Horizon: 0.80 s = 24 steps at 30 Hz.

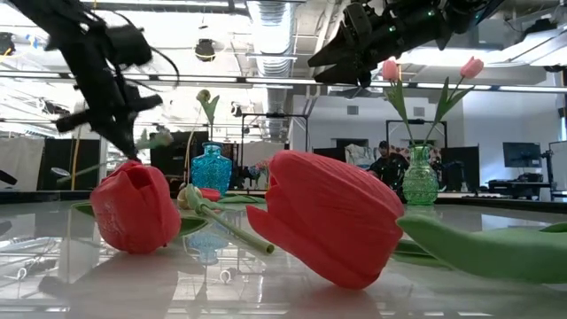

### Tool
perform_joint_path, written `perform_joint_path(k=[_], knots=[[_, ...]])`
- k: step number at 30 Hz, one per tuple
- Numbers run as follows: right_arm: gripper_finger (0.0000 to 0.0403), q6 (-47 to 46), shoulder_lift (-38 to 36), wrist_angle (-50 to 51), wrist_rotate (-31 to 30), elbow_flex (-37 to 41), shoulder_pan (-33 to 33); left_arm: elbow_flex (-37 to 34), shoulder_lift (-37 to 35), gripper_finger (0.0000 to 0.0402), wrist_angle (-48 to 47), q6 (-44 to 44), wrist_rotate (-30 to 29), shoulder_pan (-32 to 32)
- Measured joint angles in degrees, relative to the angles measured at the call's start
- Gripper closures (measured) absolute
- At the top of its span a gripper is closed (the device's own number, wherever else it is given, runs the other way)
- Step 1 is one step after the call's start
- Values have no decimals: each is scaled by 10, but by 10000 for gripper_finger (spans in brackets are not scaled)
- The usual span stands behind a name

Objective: Sort flowers into vase by color
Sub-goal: Put the top light pink flower into the top blue vase

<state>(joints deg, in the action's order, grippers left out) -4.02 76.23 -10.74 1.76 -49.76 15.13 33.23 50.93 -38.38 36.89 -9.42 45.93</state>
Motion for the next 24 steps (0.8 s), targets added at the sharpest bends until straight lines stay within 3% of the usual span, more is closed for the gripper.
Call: perform_joint_path(k=[4, 12, 18, 24], knots=[[94, 0, 0, 0, 0, 0, 0, 0, -80, 401, 17, 18, -56, -1], [94, 2, 0, -1, 0, 0, 0, 1, -177, 401, 223, -10, -72, -21], [94, 1, 0, -2, 0, 0, 4, 2, -150, 401, 438, -163, -46, -78], [94, 0, 0, -5, -1, 0, 14, 2, -55, 401, 579, -243, -31, -99]])
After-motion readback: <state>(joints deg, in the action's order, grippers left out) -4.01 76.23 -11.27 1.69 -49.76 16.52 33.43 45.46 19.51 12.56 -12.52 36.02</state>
